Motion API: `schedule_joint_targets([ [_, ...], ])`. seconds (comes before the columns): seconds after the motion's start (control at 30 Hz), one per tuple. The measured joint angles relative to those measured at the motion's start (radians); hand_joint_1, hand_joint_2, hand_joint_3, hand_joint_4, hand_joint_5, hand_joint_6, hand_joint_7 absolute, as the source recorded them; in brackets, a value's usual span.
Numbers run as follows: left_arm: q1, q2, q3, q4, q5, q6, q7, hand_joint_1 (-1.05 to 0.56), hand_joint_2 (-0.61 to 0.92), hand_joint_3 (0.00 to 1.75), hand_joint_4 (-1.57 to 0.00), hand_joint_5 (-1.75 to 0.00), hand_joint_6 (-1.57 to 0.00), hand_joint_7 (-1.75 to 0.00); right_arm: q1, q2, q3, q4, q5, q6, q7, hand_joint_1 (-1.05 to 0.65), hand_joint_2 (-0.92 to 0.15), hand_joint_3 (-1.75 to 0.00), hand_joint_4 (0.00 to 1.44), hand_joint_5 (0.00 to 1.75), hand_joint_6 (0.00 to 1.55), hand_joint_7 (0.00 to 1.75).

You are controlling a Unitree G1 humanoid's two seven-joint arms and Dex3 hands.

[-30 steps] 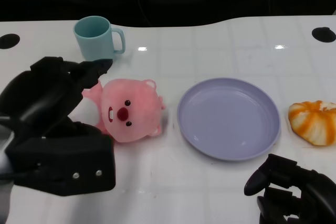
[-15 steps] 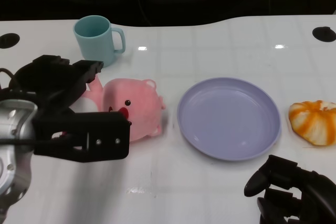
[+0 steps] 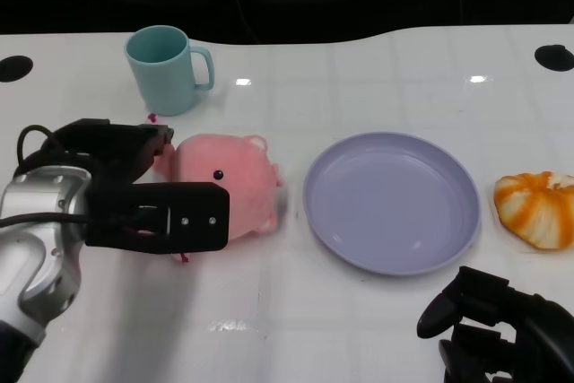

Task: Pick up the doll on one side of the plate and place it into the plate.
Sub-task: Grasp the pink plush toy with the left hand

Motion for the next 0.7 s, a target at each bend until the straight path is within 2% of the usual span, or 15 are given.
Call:
schedule_joint_targets([
  [0.27, -0.066, -0.032, -0.043, 0.177, -0.003, -0.05, 0.054, -0.67, 0.89, 0.0, -0.06, -0.13, -0.19, 0.0, 0.005, 0.0, 0.0, -0.001, 0.0, 0.0, 0.0, -0.12, -0.69, -1.01, 0.66, 1.75, 0.49, 1.43],
  [0.53, -0.146, -0.09, -0.09, 0.437, -0.007, -0.13, 0.217, -0.68, 0.87, 0.0, -0.08, -0.12, -0.2, -0.01, 0.01, 0.0, 0.0, -0.01, 0.0, 0.0, 0.0, -0.12, -0.68, -1.02, 0.66, 1.75, 0.49, 1.43],
  [0.7, -0.206, -0.127, -0.11, 0.593, -0.023, -0.171, 0.287, -0.64, 0.88, 0.0, -0.14, -0.15, -0.27, -0.03, 0.012, 0.0, 0.0, -0.024, 0.005, 0.006, 0.0, -0.12, -0.68, -1.02, 0.66, 1.75, 0.49, 1.42],
])
